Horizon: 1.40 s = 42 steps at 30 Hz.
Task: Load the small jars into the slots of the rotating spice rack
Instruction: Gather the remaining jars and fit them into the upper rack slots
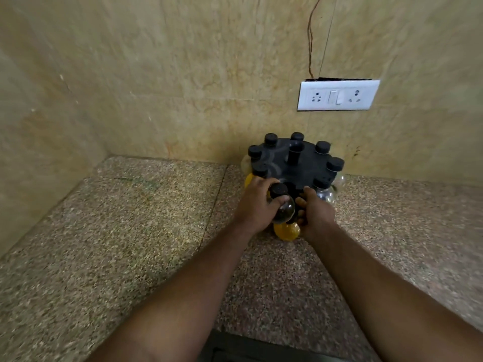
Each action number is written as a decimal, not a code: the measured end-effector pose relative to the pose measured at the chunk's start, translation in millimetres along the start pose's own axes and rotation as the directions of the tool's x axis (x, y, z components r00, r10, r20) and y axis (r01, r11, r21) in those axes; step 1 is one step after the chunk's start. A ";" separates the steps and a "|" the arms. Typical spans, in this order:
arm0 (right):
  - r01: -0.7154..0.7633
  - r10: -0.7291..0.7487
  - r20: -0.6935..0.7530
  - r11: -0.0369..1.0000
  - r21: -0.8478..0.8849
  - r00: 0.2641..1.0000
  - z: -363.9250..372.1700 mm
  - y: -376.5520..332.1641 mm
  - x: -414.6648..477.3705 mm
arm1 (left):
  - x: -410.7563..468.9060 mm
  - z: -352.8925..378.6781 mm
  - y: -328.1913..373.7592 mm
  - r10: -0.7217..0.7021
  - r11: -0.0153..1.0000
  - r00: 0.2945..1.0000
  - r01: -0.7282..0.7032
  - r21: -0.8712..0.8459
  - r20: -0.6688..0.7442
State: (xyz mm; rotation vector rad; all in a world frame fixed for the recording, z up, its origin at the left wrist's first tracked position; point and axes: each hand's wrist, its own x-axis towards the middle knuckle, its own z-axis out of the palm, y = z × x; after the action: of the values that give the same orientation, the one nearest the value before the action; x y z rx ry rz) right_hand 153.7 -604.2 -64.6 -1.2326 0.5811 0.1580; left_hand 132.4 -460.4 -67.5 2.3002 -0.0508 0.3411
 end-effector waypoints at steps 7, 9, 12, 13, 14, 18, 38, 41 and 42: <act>-0.007 0.006 -0.017 1.000 -0.027 1.000 6.5 -5.8 4.4 | 20.9 12.0 3.1 0.021 0.999 0.997 -0.022 0.024 0.070; -0.011 0.010 -0.016 0.999 -0.047 1.000 7.4 -6.1 4.1 | 25.9 14.3 3.1 0.017 0.999 0.999 -0.018 0.033 0.051; -0.010 0.010 -0.001 0.999 -0.052 1.000 6.4 -6.3 7.7 | 29.5 19.1 2.3 -0.002 0.995 0.999 -0.003 0.097 0.049; -0.007 0.008 0.010 0.998 -0.054 1.000 4.9 -5.6 10.2 | 30.0 21.0 2.5 -0.009 0.993 0.999 0.003 0.119 0.044; -0.004 0.005 0.021 0.998 -0.056 1.000 3.5 -4.6 12.1 | 30.2 23.1 3.2 -0.017 0.990 0.999 0.012 0.138 0.030; -0.002 0.005 0.040 0.998 -0.062 0.999 1.2 -2.7 14.3 | 26.5 31.1 10.7 -0.052 0.988 0.998 0.058 0.145 -0.047; 0.281 -0.259 0.122 0.933 -0.226 0.958 -34.9 -0.1 -23.0 | -19.5 12.5 9.3 -0.053 0.994 0.992 0.064 0.093 -0.118; 0.501 -0.435 0.248 0.764 -0.407 0.866 -45.7 -2.9 -39.2 | -39.4 8.7 20.9 -0.049 0.987 0.987 0.071 0.143 -0.151; 0.560 -0.480 0.290 0.689 -0.459 0.828 -47.0 -4.2 -42.8 | -41.8 8.3 20.1 -0.040 0.987 0.987 0.064 0.149 -0.159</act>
State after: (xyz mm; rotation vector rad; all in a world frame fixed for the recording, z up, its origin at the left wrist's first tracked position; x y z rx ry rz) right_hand 103.7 -640.7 -49.6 -1.8683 0.0169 -0.0871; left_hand 91.2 -483.1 -69.4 2.4142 0.1176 0.5123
